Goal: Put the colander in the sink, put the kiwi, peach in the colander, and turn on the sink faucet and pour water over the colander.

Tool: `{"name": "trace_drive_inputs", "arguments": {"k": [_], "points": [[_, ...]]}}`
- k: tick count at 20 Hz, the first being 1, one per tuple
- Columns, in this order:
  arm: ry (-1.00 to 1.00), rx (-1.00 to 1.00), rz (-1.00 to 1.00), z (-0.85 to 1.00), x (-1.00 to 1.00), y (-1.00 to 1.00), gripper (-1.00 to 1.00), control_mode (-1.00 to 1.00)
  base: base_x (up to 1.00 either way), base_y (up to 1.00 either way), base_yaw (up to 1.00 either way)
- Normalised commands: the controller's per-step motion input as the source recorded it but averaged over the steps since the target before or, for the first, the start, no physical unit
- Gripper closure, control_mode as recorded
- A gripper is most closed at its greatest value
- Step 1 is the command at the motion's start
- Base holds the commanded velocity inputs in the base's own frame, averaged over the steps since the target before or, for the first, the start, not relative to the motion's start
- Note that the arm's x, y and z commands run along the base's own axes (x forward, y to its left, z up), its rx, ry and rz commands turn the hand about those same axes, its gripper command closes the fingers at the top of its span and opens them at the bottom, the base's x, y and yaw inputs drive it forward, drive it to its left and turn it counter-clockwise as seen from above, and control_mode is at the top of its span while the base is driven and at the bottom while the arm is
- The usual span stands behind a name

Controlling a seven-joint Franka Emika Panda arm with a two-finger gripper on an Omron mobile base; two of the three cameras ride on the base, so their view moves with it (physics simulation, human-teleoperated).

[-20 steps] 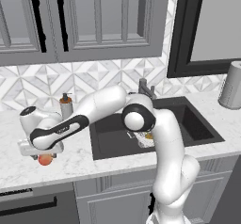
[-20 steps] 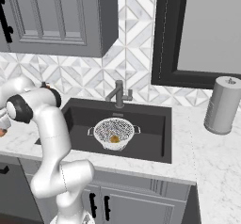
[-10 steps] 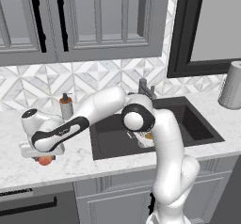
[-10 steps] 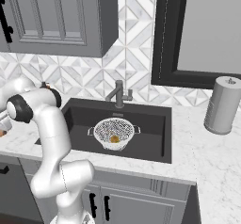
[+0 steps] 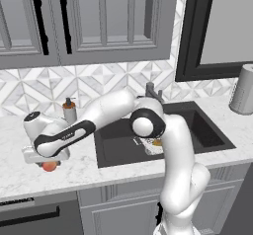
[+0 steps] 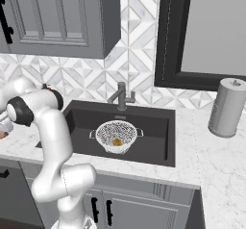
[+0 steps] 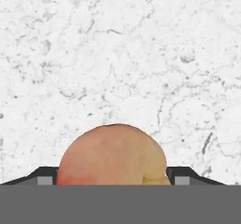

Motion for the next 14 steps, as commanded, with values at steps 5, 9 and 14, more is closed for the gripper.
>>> {"name": "trace_drive_inputs", "arguments": {"k": [5,9,14], "points": [[0.00,0.00,0.00,0.16,0.00,-0.67,1.00,-1.00,0.00,0.00,0.00],[0.00,0.00,0.00,0.08,0.00,-0.81,1.00,-1.00,0.00,0.00,0.00],[0.00,0.00,0.00,0.03,0.00,-0.90,1.00,-1.00,0.00,0.00,0.00]]}}
